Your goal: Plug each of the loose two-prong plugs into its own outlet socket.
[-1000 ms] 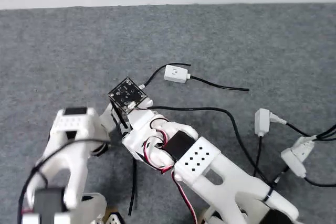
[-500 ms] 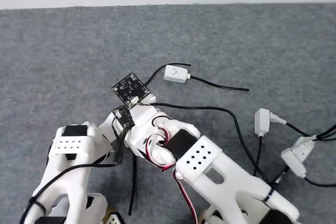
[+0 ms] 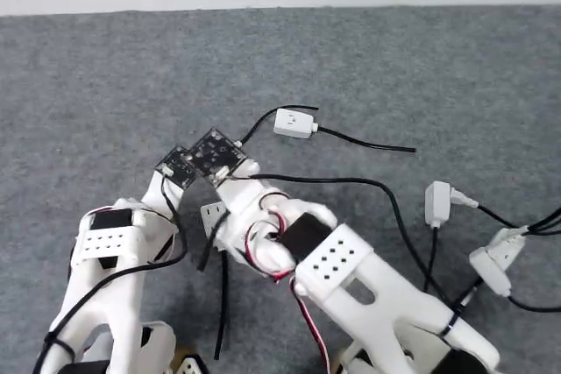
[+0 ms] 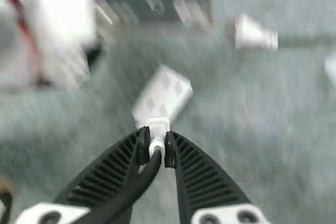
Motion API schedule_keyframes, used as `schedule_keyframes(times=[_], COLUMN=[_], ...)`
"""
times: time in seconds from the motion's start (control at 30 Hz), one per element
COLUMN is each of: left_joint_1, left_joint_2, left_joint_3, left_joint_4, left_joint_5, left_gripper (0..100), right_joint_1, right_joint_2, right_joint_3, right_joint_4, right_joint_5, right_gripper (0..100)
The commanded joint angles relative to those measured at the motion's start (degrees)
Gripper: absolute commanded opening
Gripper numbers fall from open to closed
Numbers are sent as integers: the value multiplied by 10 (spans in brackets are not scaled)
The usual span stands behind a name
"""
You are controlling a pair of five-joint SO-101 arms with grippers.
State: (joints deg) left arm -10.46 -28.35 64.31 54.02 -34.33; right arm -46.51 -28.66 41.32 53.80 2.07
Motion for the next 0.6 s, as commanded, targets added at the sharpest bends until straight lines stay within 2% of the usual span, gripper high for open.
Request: schedule_keyframes(times=[0.0,0.1,0.3,0.47,0.57], left_joint_1=[-11,-11,-11,-11,-11], left_joint_2=[-8,-8,-8,-8,-8], left_joint_3=[-29,-29,-28,-27,-27], left_joint_4=[1,2,2,2,1], left_joint_5=[12,20,24,24,23], left_gripper=[12,12,12,12,12], right_joint_1=[44,79,122,182,207], right_joint_2=[28,108,296,412,444], right_joint_3=[-59,-90,-185,-317,-376], right_joint_4=[83,109,144,204,218], right_joint_5=[8,29,127,155,153], right_gripper=[8,8,13,145,165])
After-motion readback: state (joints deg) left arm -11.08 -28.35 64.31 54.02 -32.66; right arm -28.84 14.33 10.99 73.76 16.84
